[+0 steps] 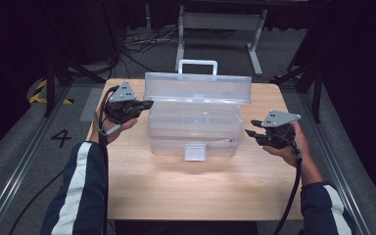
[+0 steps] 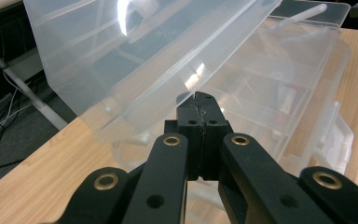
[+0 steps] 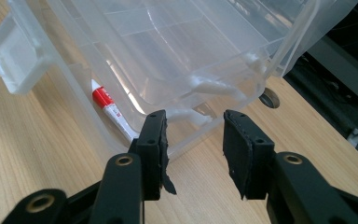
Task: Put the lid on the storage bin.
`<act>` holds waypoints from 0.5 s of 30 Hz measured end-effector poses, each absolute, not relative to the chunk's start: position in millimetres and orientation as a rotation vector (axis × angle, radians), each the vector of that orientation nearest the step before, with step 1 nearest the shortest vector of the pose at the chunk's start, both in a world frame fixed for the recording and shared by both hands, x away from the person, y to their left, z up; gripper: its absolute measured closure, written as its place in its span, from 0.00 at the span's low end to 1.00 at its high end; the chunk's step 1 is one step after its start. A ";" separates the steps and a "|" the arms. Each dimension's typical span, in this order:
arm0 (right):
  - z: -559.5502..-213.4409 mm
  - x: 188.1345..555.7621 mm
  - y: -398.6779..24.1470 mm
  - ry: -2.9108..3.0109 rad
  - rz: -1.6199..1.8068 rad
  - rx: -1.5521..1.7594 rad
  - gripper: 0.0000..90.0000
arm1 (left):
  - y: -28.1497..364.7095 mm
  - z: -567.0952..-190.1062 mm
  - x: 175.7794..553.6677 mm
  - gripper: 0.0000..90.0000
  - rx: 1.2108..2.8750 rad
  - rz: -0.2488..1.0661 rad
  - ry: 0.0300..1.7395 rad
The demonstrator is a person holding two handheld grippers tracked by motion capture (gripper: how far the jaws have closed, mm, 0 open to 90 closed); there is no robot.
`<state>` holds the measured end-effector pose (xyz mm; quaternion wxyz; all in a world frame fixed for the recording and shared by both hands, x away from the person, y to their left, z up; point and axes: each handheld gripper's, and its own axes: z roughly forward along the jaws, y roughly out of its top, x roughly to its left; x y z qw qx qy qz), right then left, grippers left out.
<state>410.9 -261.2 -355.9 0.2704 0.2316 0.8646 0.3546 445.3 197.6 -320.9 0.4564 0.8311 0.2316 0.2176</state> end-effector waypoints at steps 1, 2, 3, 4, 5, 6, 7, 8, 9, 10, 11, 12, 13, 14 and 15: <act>-356.6 410.6 -261.2 2.331 0.953 0.625 0.67 | 197.2 -322.4 443.4 1.00 2.055 0.541 0.569; -356.7 410.4 -261.2 2.332 0.953 0.625 0.67 | 196.9 -323.3 442.0 1.00 2.053 0.541 0.571; -356.7 410.4 -261.2 2.332 0.953 0.625 0.67 | 196.9 -323.3 442.0 1.00 2.053 0.541 0.571; -357.0 410.2 -261.1 2.333 0.953 0.623 0.67 | 197.1 -324.2 441.1 1.00 2.057 0.538 0.567; -357.6 410.1 -260.8 2.333 0.951 0.622 0.67 | 197.0 -324.8 440.1 1.00 2.063 0.544 0.564; -358.0 410.1 -260.7 2.335 0.952 0.623 0.67 | 197.0 -325.6 439.4 1.00 2.064 0.541 0.563; -358.6 410.0 -260.5 2.338 0.950 0.622 0.67 | 196.7 -326.7 438.7 1.00 2.065 0.537 0.560; -359.1 409.9 -260.4 2.340 0.946 0.624 0.67 | 196.6 -328.1 437.8 1.00 2.069 0.541 0.556; -359.8 409.8 -260.0 2.342 0.946 0.625 0.67 | 196.4 -329.3 436.8 1.00 2.072 0.540 0.556; -360.1 409.9 -260.0 2.343 0.944 0.625 0.67 | 196.3 -330.3 436.2 1.00 2.073 0.541 0.553; -360.2 409.8 -260.0 2.343 0.946 0.626 0.67 | 196.0 -331.5 435.6 1.00 2.078 0.541 0.553; -360.3 409.7 -260.1 2.343 0.948 0.627 0.66 | 195.7 -332.2 435.0 1.00 2.084 0.543 0.552; -360.4 409.5 -260.0 2.342 0.948 0.627 0.66 | 195.4 -333.1 434.5 1.00 2.088 0.550 0.551; -360.5 409.5 -260.1 2.344 0.946 0.626 0.66 | 195.2 -334.2 433.6 1.00 2.091 0.543 0.554; -360.8 409.4 -260.1 2.345 0.945 0.625 0.66 | 195.2 -334.9 432.8 1.00 2.098 0.548 0.548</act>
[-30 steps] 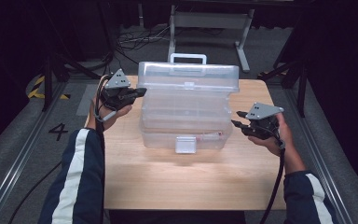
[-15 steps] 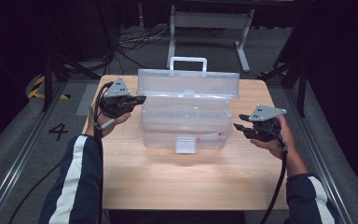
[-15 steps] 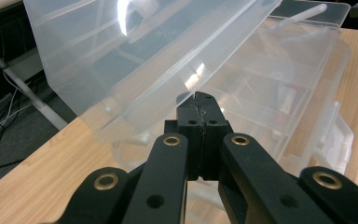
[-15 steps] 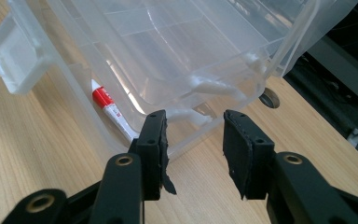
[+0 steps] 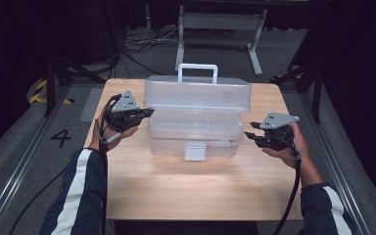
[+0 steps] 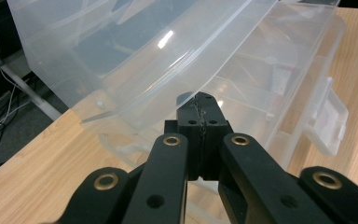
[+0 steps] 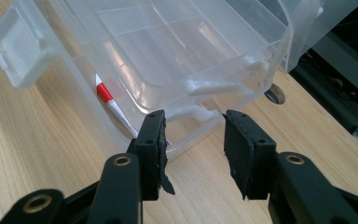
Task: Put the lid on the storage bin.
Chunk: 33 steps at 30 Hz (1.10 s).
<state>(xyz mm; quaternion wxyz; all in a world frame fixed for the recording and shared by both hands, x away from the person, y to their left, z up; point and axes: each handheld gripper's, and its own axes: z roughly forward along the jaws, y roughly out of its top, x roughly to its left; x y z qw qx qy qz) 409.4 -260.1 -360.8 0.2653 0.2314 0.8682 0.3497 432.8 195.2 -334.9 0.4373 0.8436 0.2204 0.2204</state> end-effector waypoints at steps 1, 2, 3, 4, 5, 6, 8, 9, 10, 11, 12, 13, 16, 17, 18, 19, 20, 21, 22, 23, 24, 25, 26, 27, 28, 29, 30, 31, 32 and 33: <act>-361.3 409.3 -259.9 2.346 0.946 0.626 0.66 | 195.1 -335.6 432.0 1.00 2.096 0.551 0.552; -361.6 409.4 -260.1 2.348 0.941 0.622 0.66 | 195.1 -336.4 431.8 1.00 2.096 0.545 0.549; -361.6 409.4 -260.1 2.348 0.941 0.622 0.66 | 195.1 -336.4 431.8 1.00 2.096 0.545 0.549; -361.9 409.3 -260.0 2.349 0.940 0.625 0.66 | 195.1 -337.2 431.2 1.00 2.098 0.541 0.549; -362.0 409.1 -260.0 2.350 0.941 0.626 0.66 | 195.3 -337.5 430.9 1.00 2.101 0.542 0.547; -362.4 408.8 -259.8 2.351 0.939 0.622 0.66 | 195.4 -338.1 430.6 1.00 2.100 0.542 0.548; -362.8 408.6 -259.7 2.354 0.938 0.622 0.66 | 195.7 -339.7 429.9 1.00 2.101 0.542 0.546; -363.1 408.4 -259.7 2.355 0.939 0.624 0.66 | 195.6 -340.4 429.3 1.00 2.103 0.539 0.546; -363.7 408.3 -259.5 2.357 0.937 0.625 0.66 | 195.8 -340.7 429.1 1.00 2.105 0.539 0.545; -364.0 408.2 -259.4 2.359 0.934 0.624 0.66 | 195.7 -341.7 428.4 1.00 2.107 0.535 0.546; -364.5 408.0 -259.3 2.363 0.932 0.623 0.65 | 195.9 -342.0 428.2 1.00 2.110 0.537 0.545; -364.7 407.7 -259.1 2.364 0.933 0.626 0.65 | 196.3 -342.5 428.0 1.00 2.113 0.539 0.543; -366.0 407.5 -259.0 2.368 0.929 0.619 0.65 | 196.3 -344.3 426.6 1.00 2.130 0.541 0.547; -366.5 407.5 -259.0 2.370 0.923 0.617 0.64 | 196.3 -344.3 426.6 1.00 2.130 0.541 0.547; -367.1 407.4 -258.9 2.370 0.920 0.619 0.64 | 196.6 -345.1 426.1 1.00 2.139 0.551 0.548; -367.1 407.4 -258.9 2.370 0.920 0.619 0.64 | 196.6 -345.1 426.1 1.00 2.139 0.551 0.548; -367.8 407.3 -258.8 2.372 0.918 0.622 0.64 | 196.9 -345.8 425.7 1.00 2.138 0.548 0.550; -368.3 407.1 -258.9 2.375 0.918 0.622 0.64 | 197.5 -346.6 425.1 1.00 2.140 0.548 0.552; -368.7 407.0 -259.1 2.377 0.915 0.622 0.64 | 197.7 -347.1 424.8 1.00 2.142 0.549 0.551; -368.9 406.9 -259.3 2.376 0.917 0.624 0.64 | 198.0 -347.9 424.3 1.00 2.144 0.546 0.552; -369.1 406.9 -259.6 2.377 0.917 0.621 0.64 | 198.2 -348.8 424.1 1.00 2.146 0.547 0.554; -369.3 406.6 -259.7 2.378 0.916 0.621 0.64 | 198.1 -349.8 423.6 1.00 2.150 0.544 0.556; -369.6 406.3 -259.8 2.379 0.915 0.621 0.64 | 198.1 -350.6 423.3 1.00 2.154 0.546 0.557; -370.0 406.1 -259.8 2.378 0.912 0.623 0.63 | 198.2 -351.9 422.8 1.00 2.160 0.549 0.557; -370.6 406.0 -260.1 2.376 0.903 0.622 0.62 | 198.3 -353.2 422.4 1.00 2.167 0.548 0.559; -371.2 405.7 -260.6 2.370 0.900 0.629 0.62 | 198.0 -354.2 421.9 1.00 2.177 0.553 0.561; -371.5 405.4 -261.3 2.368 0.899 0.630 0.62 | 197.2 -354.8 421.2 1.00 2.186 0.553 0.563; -371.9 405.0 -262.1 2.369 0.902 0.627 0.62 | 196.5 -355.0 420.5 1.00 2.191 0.556 0.563; -372.1 404.5 -262.8 2.370 0.902 0.628 0.61 | 195.7 -355.0 419.4 1.00 2.197 0.557 0.558; -372.3 403.8 -263.7 2.369 0.905 0.628 0.61 | 195.2 -354.8 418.8 1.00 2.202 0.561 0.553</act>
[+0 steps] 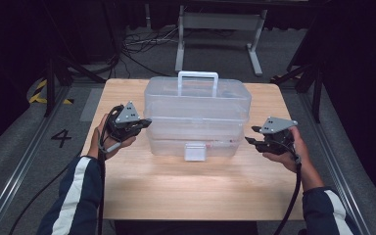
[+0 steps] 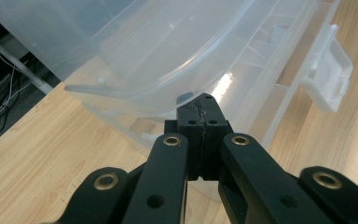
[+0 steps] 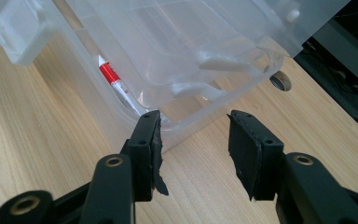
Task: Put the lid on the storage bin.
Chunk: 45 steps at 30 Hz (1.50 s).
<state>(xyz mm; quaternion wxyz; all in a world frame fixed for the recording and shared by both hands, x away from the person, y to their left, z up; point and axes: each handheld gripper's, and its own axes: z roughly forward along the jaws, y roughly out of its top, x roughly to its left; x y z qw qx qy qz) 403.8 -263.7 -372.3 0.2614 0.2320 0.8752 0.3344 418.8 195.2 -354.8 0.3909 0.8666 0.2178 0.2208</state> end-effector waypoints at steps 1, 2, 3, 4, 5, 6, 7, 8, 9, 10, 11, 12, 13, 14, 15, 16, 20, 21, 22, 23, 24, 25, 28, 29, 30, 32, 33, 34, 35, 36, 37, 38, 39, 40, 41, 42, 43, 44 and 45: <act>-372.7 403.1 -264.1 2.369 0.910 0.631 0.61 | 194.9 -354.9 418.4 1.00 2.204 0.562 0.554; -372.7 403.1 -264.1 2.369 0.910 0.631 0.61 | 194.9 -354.9 418.4 1.00 2.204 0.562 0.554; -373.8 402.3 -265.1 2.373 0.907 0.629 0.60 | 195.1 -355.2 418.2 1.00 2.204 0.554 0.556; -374.3 402.0 -265.3 2.372 0.904 0.629 0.60 | 195.5 -355.9 418.1 1.00 2.201 0.555 0.556; -375.0 401.8 -265.6 2.372 0.903 0.630 0.60 | 195.5 -355.9 418.1 1.00 2.201 0.555 0.556; -375.0 401.8 -265.6 2.372 0.903 0.630 0.60 | 195.4 -356.7 417.7 1.00 2.201 0.547 0.557; -375.6 401.4 -265.7 2.373 0.900 0.635 0.60 | 195.6 -357.8 417.1 1.00 2.206 0.551 0.555; -376.0 401.0 -266.4 2.375 0.891 0.633 0.59 | 195.7 -358.9 416.3 1.00 2.204 0.555 0.555; -376.2 400.8 -267.0 2.374 0.892 0.635 0.59 | 196.2 -359.5 415.5 1.00 2.203 0.556 0.558; -376.3 400.5 -267.6 2.376 0.894 0.635 0.59 | 197.2 -360.7 414.8 1.00 2.201 0.552 0.559; -376.7 399.9 -268.0 2.377 0.897 0.643 0.59 | 197.9 -361.7 414.3 1.00 2.203 0.550 0.559; -377.0 399.8 -268.2 2.377 0.893 0.642 0.59 | 198.9 -363.0 413.8 1.00 2.205 0.549 0.562; -377.6 399.6 -268.2 2.379 0.893 0.641 0.59 | 199.5 -363.7 413.5 1.00 2.207 0.549 0.562; -377.9 399.5 -268.3 2.382 0.890 0.640 0.59 | 200.4 -364.8 412.3 1.00 2.209 0.552 0.573; -378.7 399.6 -268.0 2.385 0.886 0.644 0.59 | 200.8 -365.5 411.7 1.00 2.209 0.552 0.572; -379.0 399.8 -268.1 2.386 0.881 0.646 0.59 | 200.7 -366.1 410.8 1.00 2.209 0.556 0.574; -380.1 400.8 -268.8 2.385 0.880 0.650 0.59 | 199.8 -368.5 408.0 1.00 2.225 0.560 0.569; -380.5 400.8 -268.6 2.387 0.880 0.653 0.59 | 199.8 -368.5 408.0 1.00 2.225 0.560 0.569; -380.9 401.1 -268.7 2.388 0.877 0.651 0.59 | 199.9 -370.2 407.3 1.00 2.230 0.559 0.571; -381.2 401.2 -268.6 2.389 0.876 0.653 0.59 | 199.9 -370.2 407.3 1.00 2.230 0.559 0.571; -381.6 401.2 -268.4 2.388 0.877 0.657 0.59 | 199.9 -371.4 407.1 1.00 2.236 0.553 0.569; -381.9 401.3 -268.3 2.392 0.876 0.656 0.59 | 199.9 -371.4 407.1 1.00 2.236 0.553 0.569; -382.7 401.5 -267.9 2.395 0.877 0.654 0.59 | 199.5 -372.9 406.1 1.00 2.248 0.558 0.567; -382.9 401.6 -267.8 2.395 0.873 0.653 0.59 | 199.5 -373.2 405.6 1.00 2.250 0.556 0.568; -383.2 401.4 -267.5 2.396 0.875 0.655 0.59 | 199.9 -373.9 405.2 1.00 2.256 0.555 0.564; -383.4 401.3 -267.2 2.397 0.872 0.655 0.59 | 200.4 -375.2 404.6 1.00 2.255 0.546 0.569; -383.4 401.3 -267.2 2.397 0.872 0.655 0.59 | 200.4 -375.2 404.6 1.00 2.255 0.546 0.569; -383.5 401.4 -267.2 2.398 0.873 0.654 0.59 | 200.4 -376.0 404.5 1.00 2.260 0.545 0.568; -383.6 401.3 -267.2 2.398 0.873 0.656 0.59 | 200.5 -376.9 404.4 1.00 2.266 0.543 0.569; -384.1 401.3 -266.9 2.398 0.874 0.657 0.59 | 200.1 -378.3 404.0 1.00 2.270 0.544 0.570; -384.3 401.5 -266.9 2.400 0.872 0.652 0.59 | 200.1 -378.3 404.0 1.00 2.270 0.544 0.570; -384.3 401.5 -266.9 2.400 0.872 0.652 0.59 | 199.7 -378.8 404.0 1.00 2.277 0.545 0.569; -384.5 401.5 -266.8 2.401 0.871 0.651 0.59 | 199.3 -379.4 404.0 1.00 2.284 0.542 0.566; -384.8 401.5 -266.6 2.402 0.869 0.653 0.59 | 199.0 -380.4 404.1 1.00 2.289 0.540 0.564; -385.1 401.6 -266.5 2.406 0.866 0.650 0.59 | 199.1 -380.8 404.1 1.00 2.293 0.539 0.566; -385.2 401.5 -266.5 2.406 0.865 0.651 0.59 | 198.9 -381.7 404.3 1.00 2.299 0.534 0.564; -385.4 401.3 -266.3 2.407 0.865 0.654 0.59 | 198.7 -382.3 404.3 1.00 2.305 0.536 0.565; -385.5 401.2 -266.3 2.407 0.865 0.653 0.59 | 198.4 -382.9 404.2 1.00 2.310 0.535 0.565; -385.5 401.2 -266.3 2.407 0.865 0.653 0.59 | 198.4 -382.9 404.2 1.00 2.310 0.535 0.565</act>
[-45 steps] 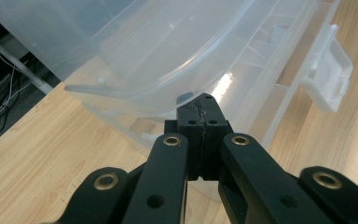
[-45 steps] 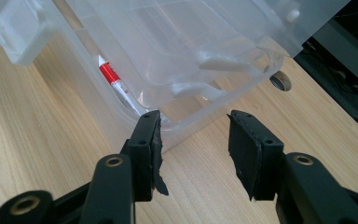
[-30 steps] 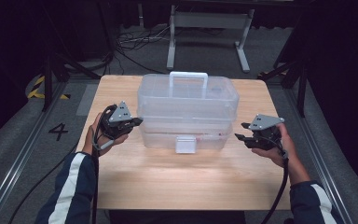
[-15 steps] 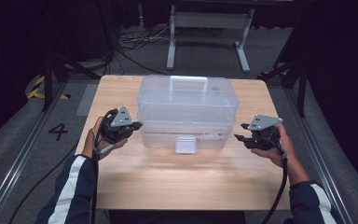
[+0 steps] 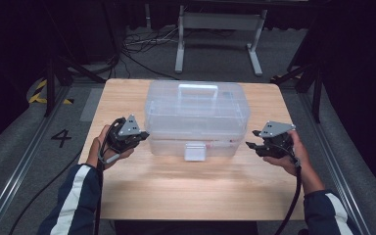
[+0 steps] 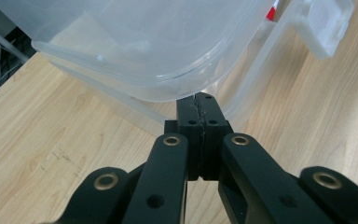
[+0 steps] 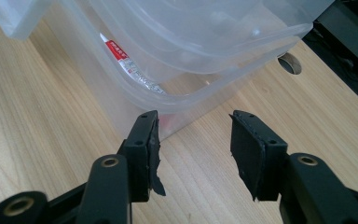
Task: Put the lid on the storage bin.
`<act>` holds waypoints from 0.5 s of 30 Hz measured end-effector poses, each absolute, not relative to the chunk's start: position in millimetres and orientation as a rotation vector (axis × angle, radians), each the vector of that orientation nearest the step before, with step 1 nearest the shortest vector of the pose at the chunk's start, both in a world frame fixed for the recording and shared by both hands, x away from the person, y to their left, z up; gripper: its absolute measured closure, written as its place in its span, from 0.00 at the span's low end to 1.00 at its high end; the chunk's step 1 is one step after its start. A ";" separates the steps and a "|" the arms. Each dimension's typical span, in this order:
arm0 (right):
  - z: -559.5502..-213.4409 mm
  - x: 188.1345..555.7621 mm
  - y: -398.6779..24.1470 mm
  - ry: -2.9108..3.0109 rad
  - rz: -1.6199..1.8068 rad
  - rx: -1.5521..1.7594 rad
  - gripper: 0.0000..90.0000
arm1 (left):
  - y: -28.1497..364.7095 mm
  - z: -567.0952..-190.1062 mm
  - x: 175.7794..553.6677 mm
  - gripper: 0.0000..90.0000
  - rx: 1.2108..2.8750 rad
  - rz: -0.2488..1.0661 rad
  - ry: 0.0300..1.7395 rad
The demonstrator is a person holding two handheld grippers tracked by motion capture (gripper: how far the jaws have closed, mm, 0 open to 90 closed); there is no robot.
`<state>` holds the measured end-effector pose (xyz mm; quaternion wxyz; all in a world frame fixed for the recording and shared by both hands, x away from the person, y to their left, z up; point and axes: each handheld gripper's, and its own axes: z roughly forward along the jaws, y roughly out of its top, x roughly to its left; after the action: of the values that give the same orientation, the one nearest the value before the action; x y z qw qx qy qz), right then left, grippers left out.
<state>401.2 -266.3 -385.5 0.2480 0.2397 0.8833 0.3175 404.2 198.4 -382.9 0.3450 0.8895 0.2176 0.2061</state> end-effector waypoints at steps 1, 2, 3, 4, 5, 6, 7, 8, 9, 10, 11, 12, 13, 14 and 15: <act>-385.6 401.2 -266.3 2.407 0.865 0.652 0.59 | 198.3 -383.3 404.2 1.00 2.312 0.533 0.565; -385.8 401.2 -266.2 2.408 0.865 0.652 0.59 | 198.3 -383.5 404.3 1.00 2.316 0.532 0.565; -386.5 401.5 -266.2 2.411 0.864 0.655 0.59 | 198.2 -384.4 404.5 1.00 2.321 0.531 0.564; -386.5 401.5 -266.2 2.411 0.864 0.655 0.59 | 198.2 -384.4 404.5 1.00 2.321 0.531 0.564; -386.8 401.7 -266.1 2.414 0.860 0.654 0.59 | 198.1 -385.5 405.0 1.00 2.327 0.527 0.561; -386.8 401.7 -266.1 2.414 0.860 0.654 0.59 | 198.1 -385.5 405.0 1.00 2.327 0.527 0.561; -386.9 401.7 -266.1 2.419 0.859 0.647 0.59 | 198.3 -386.1 404.6 1.00 2.329 0.528 0.564; -386.9 401.3 -265.8 2.421 0.859 0.647 0.59 | 198.7 -386.3 404.5 1.00 2.331 0.527 0.569; -386.9 401.3 -265.8 2.421 0.858 0.647 0.59 | 199.2 -386.6 404.6 1.00 2.337 0.528 0.569; -386.9 401.4 -265.9 2.422 0.859 0.648 0.59 | 199.4 -387.2 404.4 1.00 2.339 0.530 0.572; -387.0 401.5 -266.0 2.422 0.858 0.646 0.59 | 199.8 -387.6 404.4 1.00 2.338 0.528 0.576; -387.0 401.5 -266.0 2.423 0.858 0.646 0.59 | 201.2 -388.6 404.3 1.00 2.345 0.528 0.583; -387.0 401.2 -265.9 2.423 0.856 0.647 0.59 | 201.2 -388.6 404.3 1.00 2.345 0.528 0.583; -387.0 401.2 -265.9 2.423 0.856 0.647 0.59 | 201.9 -389.3 404.5 1.00 2.348 0.528 0.583; -387.0 401.2 -265.7 2.424 0.857 0.644 0.59 | 203.0 -390.1 404.5 1.00 2.354 0.534 0.588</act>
<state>401.2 -265.7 -387.0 0.2430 0.2358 0.8871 0.3136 404.5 203.0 -390.1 0.3227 0.8968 0.2239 0.2035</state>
